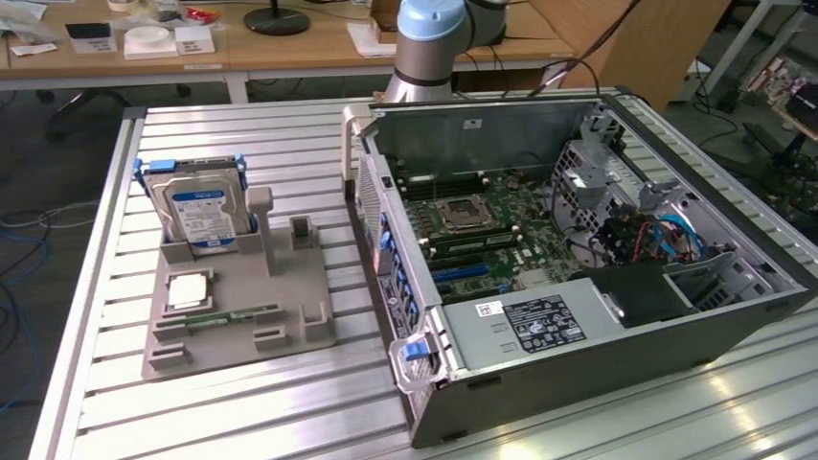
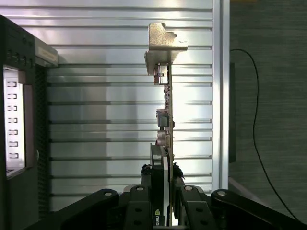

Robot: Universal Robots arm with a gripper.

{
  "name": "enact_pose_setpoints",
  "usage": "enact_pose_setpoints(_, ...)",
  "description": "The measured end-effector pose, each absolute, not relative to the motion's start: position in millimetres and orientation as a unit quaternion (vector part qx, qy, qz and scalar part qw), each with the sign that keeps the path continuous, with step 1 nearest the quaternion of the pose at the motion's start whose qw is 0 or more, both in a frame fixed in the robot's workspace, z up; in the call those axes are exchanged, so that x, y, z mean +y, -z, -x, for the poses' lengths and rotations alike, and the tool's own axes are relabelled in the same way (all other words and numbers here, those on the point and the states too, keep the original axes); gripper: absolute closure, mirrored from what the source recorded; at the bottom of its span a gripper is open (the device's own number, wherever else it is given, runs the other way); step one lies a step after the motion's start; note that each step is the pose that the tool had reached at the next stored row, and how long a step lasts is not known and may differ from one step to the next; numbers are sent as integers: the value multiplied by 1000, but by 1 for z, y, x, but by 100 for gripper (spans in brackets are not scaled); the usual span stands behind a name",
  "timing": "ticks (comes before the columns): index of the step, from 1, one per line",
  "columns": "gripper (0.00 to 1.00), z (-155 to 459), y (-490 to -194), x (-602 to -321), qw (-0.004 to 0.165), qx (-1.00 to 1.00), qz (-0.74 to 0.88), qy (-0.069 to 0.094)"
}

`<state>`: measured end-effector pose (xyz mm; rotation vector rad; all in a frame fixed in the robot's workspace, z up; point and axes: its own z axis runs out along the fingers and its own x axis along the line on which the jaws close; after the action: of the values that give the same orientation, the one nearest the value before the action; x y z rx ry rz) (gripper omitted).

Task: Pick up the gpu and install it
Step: 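Pick up the gpu and move the gpu toward the slot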

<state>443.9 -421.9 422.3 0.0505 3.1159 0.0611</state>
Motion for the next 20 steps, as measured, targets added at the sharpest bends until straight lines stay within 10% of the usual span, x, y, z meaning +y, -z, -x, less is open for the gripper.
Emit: enact_pose_setpoints(20,74,-340,-422,-422,13,1000,-16,-20)
